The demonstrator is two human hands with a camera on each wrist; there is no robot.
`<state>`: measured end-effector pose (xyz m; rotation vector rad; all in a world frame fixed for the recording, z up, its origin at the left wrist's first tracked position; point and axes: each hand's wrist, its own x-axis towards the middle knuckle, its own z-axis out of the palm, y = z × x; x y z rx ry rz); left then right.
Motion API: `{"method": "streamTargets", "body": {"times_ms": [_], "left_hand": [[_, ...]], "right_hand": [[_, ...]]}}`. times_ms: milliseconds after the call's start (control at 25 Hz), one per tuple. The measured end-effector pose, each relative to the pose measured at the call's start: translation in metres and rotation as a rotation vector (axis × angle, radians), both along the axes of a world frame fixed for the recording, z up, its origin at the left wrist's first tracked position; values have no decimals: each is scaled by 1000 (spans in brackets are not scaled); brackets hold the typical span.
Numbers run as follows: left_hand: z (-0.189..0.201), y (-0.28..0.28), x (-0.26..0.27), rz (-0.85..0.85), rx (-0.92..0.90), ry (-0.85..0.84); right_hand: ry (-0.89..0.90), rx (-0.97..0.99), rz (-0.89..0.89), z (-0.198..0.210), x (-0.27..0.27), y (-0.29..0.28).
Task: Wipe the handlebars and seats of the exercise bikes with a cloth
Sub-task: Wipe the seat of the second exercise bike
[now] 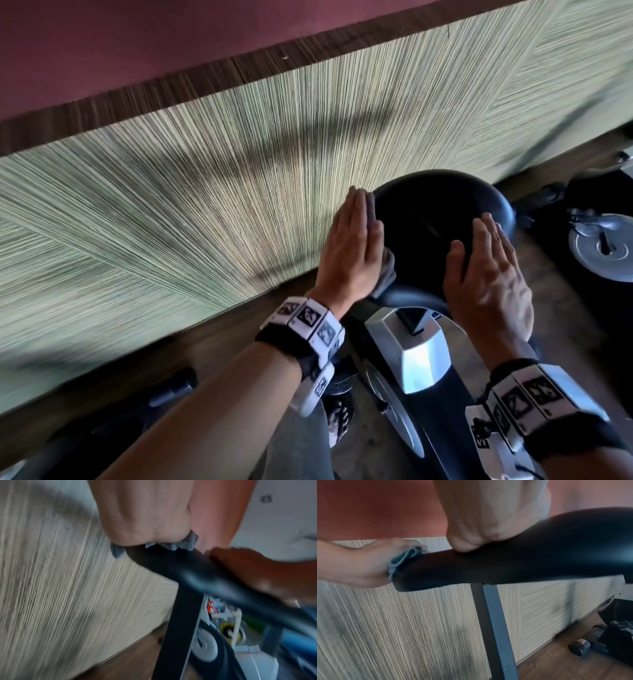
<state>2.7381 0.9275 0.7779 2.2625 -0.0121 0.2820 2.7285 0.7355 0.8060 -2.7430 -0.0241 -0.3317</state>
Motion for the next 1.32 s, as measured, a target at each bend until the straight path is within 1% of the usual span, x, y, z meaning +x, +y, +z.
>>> {"method": "streamTargets", "body": {"times_ms": [40,80,120,200,280,320,360,400,480,520,560,600,640,680,720,760,840,880,920,960,1000,1040,1120,1200,1240,1280,1320], "left_hand": [[1,2,11,45,-97,34],[3,1,13,101,-144,42],[3,-4,8,161,-143,40],[-3,-18,-17,203,-63,-3],[-12,-28,-47,132,33,-47],[-16,-27,-50,107,47,-58],[-16,-22,-41,103,23,-43],[-11,-17,-27,134,-31,-2],[1,-9,1,240,-170,127],[6,-10,5,277,-194,151],[9,-13,0,287,-158,123],[6,-17,-10,255,-64,65],[3,-21,-25,180,54,17],[-3,-22,-35,108,141,12],[-5,-18,-34,64,173,19],[-1,-14,-22,55,156,65],[13,-7,17,133,9,252],[18,-6,32,158,-19,297],[20,-6,37,157,24,288],[19,-7,31,140,116,242],[20,-9,18,106,218,158],[18,-14,1,51,328,51],[11,-32,-35,-89,533,-86],[6,-59,-50,-183,627,-171],[5,-74,-48,-218,634,-200],[5,-85,-44,-251,636,-216],[4,-98,-43,-295,637,-212]], "right_hand": [[-1,2,0,0,0,-1],[1,4,2,-1,0,-1],[4,4,6,-1,0,-2],[2,0,13,0,0,-2],[0,2,18,0,0,-2],[2,6,16,0,-1,-1],[1,8,9,0,-1,-1],[2,8,2,0,-1,-1],[-6,6,0,0,0,-1],[-4,4,4,0,1,-1],[2,5,7,0,1,-2],[7,8,7,-1,1,-2],[14,12,4,-1,0,-2],[21,13,2,0,0,-2],[28,16,1,0,-1,-2],[30,18,2,1,0,-2],[35,9,4,2,-1,-1],[40,3,3,3,0,-1],[45,1,9,4,0,-1],[46,7,19,4,0,0],[50,21,28,5,0,0],[55,46,32,6,1,-1],[59,159,16,10,3,-3],[74,321,-50,15,7,-11],[96,430,-59,16,10,-17],[110,590,-53,17,12,-22],[108,802,-69,16,10,-32]]}}
